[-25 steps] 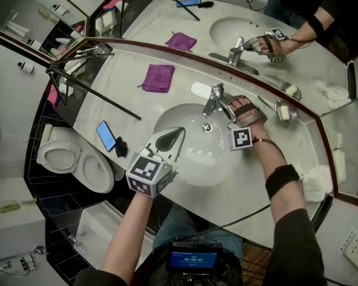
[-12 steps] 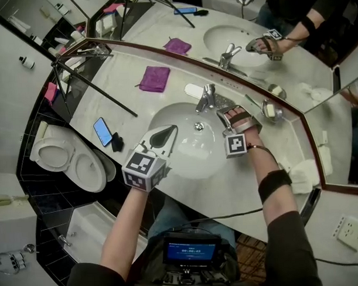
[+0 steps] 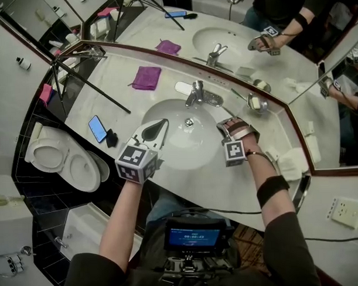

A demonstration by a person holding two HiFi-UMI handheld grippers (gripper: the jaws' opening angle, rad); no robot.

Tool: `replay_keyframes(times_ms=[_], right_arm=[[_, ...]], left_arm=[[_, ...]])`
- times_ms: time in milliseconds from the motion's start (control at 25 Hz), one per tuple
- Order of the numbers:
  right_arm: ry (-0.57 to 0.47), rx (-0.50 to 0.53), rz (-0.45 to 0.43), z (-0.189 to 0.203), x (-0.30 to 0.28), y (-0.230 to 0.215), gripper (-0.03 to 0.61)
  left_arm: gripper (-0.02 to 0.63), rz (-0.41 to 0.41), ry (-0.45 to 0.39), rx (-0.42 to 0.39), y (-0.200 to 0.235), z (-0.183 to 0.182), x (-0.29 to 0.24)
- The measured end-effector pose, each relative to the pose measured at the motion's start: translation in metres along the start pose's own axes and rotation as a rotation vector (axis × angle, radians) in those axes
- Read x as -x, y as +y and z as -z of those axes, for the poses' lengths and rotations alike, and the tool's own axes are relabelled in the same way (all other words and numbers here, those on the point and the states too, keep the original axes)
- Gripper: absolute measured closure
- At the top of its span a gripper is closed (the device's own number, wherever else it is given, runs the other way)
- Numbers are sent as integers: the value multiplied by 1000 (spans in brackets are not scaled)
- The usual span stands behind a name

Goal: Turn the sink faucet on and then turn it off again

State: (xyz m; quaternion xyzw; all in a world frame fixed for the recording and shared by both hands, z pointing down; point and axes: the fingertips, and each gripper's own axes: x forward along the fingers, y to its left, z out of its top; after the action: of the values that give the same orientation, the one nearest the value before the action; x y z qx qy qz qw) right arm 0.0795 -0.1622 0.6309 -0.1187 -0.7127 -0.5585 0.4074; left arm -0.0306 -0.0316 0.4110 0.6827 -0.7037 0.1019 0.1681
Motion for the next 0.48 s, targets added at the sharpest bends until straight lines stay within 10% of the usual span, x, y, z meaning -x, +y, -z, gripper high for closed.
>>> replay_keyframes(times_ms=[480], right_arm=[[73,-205,-171,5,26,103,563]], left_arm=[[612,46,-50,-39,-21,-39,1]])
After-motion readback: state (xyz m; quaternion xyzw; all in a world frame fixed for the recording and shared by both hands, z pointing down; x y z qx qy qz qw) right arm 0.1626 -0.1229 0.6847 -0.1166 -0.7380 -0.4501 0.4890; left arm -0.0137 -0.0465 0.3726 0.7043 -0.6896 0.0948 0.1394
